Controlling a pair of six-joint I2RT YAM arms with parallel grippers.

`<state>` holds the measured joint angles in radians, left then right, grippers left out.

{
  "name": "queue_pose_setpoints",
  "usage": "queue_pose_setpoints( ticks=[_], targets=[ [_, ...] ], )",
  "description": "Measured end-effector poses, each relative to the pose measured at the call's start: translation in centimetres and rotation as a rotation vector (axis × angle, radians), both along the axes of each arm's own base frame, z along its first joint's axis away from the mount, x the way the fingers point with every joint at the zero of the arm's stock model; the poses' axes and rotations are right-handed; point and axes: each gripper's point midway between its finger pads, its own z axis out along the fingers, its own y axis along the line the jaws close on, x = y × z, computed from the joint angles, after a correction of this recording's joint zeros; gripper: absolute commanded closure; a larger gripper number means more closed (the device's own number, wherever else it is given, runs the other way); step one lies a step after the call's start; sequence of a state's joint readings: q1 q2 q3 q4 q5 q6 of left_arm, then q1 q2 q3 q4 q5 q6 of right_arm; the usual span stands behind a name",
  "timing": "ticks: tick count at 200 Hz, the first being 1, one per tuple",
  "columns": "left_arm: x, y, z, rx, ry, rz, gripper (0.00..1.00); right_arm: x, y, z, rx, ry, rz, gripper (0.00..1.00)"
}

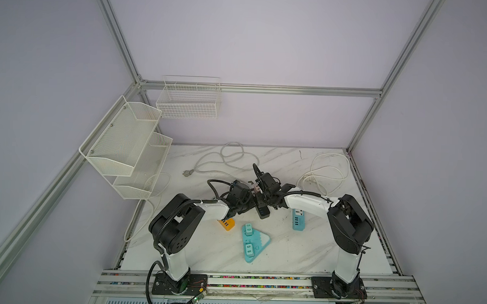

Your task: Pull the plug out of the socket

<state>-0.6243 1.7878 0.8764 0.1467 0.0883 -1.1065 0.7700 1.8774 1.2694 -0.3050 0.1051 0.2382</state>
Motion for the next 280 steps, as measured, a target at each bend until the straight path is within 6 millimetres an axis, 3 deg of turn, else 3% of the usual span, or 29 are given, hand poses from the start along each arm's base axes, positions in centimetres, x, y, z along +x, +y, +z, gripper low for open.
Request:
queue_pose_setpoints(
  ticks=[280],
  targets=[
    [-0.8, -0.8, -0.1, -0.032, -0.021, 0.01, 0.77, -0.4, -0.5, 0.2, 0.03, 0.017, 0.019, 0.93]
  ],
)
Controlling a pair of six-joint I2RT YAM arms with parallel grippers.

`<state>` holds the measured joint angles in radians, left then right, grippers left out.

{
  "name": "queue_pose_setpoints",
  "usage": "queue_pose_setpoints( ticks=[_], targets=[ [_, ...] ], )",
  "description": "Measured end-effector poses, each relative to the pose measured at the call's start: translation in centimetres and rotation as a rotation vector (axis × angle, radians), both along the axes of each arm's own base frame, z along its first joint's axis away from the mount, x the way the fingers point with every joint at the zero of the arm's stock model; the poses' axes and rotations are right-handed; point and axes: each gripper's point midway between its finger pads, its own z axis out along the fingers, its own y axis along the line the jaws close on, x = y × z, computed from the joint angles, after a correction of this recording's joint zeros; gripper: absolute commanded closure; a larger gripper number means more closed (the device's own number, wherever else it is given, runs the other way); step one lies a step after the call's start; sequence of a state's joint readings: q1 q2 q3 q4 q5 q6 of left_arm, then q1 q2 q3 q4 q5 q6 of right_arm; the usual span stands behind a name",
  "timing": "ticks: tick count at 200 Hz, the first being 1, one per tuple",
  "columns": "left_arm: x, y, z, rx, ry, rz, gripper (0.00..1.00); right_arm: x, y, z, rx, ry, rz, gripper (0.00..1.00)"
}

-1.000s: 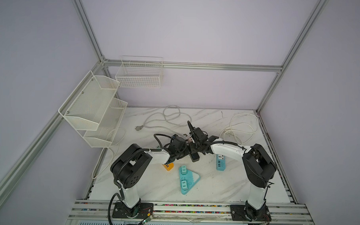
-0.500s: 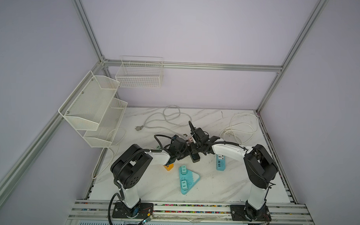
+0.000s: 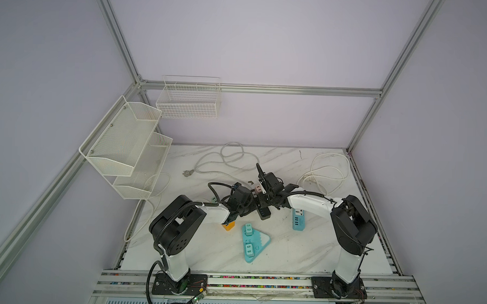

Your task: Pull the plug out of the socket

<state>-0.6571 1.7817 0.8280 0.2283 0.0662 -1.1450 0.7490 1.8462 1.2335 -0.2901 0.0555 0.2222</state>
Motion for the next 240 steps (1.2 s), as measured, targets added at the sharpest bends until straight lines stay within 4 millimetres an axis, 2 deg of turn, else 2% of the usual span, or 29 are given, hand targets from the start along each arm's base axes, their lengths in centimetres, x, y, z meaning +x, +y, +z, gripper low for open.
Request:
queue_pose_setpoints(
  ticks=[36, 79, 125, 184, 240],
  targets=[
    [0.0, 0.1, 0.0, 0.001, -0.001, 0.002, 0.79, -0.2, 0.2, 0.0, -0.017, -0.014, 0.002, 0.94],
    [0.0, 0.0, 0.2, -0.003, -0.005, 0.008, 0.8, 0.6, -0.7, 0.0, 0.015, 0.015, -0.008, 0.96],
    [-0.1, 0.1, 0.1, 0.005, -0.003, 0.012, 0.79, -0.4, 0.3, 0.0, -0.025, -0.018, 0.015, 0.98],
    [-0.2, -0.1, 0.1, -0.002, -0.001, 0.003, 0.79, 0.3, -0.5, 0.0, -0.016, -0.006, 0.006, 0.99],
    [-0.3, -0.2, -0.1, -0.008, 0.005, -0.005, 0.81, -0.2, 0.1, 0.3, -0.042, -0.036, 0.04, 1.0]
  ],
)
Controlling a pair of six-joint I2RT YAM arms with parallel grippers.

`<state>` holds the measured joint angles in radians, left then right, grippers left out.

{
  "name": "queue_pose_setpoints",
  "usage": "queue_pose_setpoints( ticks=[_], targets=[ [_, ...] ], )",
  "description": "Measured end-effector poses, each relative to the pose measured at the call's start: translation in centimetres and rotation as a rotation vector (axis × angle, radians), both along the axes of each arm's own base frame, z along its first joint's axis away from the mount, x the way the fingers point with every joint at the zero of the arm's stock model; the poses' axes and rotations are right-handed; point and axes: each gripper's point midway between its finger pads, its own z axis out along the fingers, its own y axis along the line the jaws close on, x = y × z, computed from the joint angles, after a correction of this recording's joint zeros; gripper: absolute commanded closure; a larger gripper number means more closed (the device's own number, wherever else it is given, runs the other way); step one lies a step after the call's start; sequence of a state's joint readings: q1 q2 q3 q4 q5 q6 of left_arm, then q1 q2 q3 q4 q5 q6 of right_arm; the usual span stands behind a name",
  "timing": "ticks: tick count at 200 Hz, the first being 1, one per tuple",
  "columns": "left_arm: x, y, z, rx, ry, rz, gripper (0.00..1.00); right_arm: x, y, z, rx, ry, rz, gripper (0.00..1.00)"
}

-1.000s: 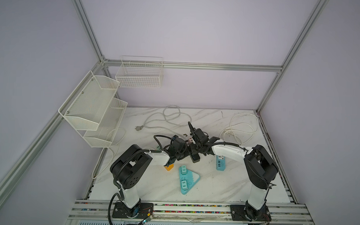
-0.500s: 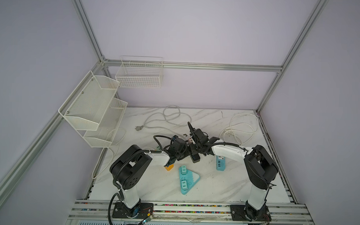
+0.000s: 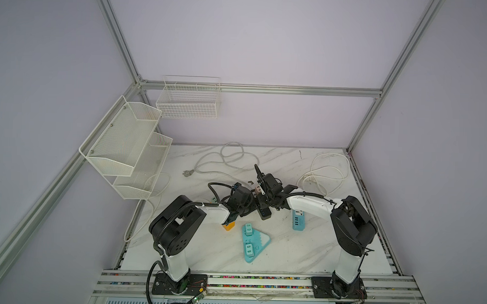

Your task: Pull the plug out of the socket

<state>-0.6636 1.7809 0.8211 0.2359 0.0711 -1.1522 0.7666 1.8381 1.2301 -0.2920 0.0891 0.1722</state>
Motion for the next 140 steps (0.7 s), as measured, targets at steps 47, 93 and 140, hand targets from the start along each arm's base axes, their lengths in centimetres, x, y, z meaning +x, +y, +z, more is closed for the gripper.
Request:
queue_pose_setpoints(
  ticks=[47, 93, 140],
  targets=[
    [-0.1, 0.1, -0.2, -0.001, -0.004, 0.001, 0.81, 1.0, 0.1, 2.6, 0.056, -0.064, -0.004, 1.0],
    [-0.1, 0.1, -0.2, -0.002, -0.005, 0.0, 0.81, 0.8, -0.2, 3.7, 0.089, -0.073, -0.025, 1.0],
    [0.1, -0.2, 0.2, 0.0, -0.009, -0.013, 0.79, 1.2, -2.1, 8.6, 0.211, -0.127, -0.084, 0.99]
  ],
)
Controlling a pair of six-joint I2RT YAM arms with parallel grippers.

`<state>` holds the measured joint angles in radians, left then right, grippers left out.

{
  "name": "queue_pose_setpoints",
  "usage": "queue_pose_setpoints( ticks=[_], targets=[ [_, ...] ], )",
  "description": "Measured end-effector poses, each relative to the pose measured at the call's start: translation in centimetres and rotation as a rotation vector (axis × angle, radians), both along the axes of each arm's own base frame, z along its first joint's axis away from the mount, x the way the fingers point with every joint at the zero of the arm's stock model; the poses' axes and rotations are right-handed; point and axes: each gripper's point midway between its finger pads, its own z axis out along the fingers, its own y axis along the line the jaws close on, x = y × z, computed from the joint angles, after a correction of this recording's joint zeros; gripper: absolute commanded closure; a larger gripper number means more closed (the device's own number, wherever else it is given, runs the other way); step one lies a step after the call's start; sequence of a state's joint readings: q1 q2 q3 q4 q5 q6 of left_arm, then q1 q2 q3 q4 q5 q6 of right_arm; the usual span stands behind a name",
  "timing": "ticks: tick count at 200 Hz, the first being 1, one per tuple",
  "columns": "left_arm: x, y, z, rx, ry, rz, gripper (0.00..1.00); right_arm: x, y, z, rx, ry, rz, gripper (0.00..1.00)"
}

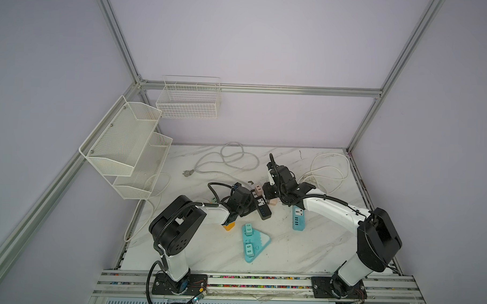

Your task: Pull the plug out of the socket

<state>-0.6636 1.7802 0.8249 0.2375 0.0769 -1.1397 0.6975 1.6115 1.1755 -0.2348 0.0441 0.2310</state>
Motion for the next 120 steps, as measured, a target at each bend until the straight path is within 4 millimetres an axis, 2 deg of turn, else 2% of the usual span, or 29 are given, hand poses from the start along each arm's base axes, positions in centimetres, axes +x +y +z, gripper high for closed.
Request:
queue_pose_setpoints(
  ticks=[22, 55, 80, 120],
  targets=[
    [0.1, -0.1, 0.2, 0.013, 0.007, -0.007, 0.77, -0.1, -1.1, 0.4, 0.047, 0.007, -0.016, 0.99],
    [-0.4, 0.2, 0.5, 0.053, 0.017, -0.033, 0.76, -0.8, -3.0, -0.6, 0.129, 0.063, -0.04, 0.98],
    [-1.0, 0.6, 1.0, 0.074, 0.021, -0.051, 0.75, -0.6, -4.4, -0.9, 0.205, 0.075, -0.083, 0.98],
    [-1.1, 0.2, 4.0, 0.035, -0.033, -0.069, 0.72, 1.0, -5.8, -1.9, 0.324, 0.099, -0.143, 0.98]
  ],
)
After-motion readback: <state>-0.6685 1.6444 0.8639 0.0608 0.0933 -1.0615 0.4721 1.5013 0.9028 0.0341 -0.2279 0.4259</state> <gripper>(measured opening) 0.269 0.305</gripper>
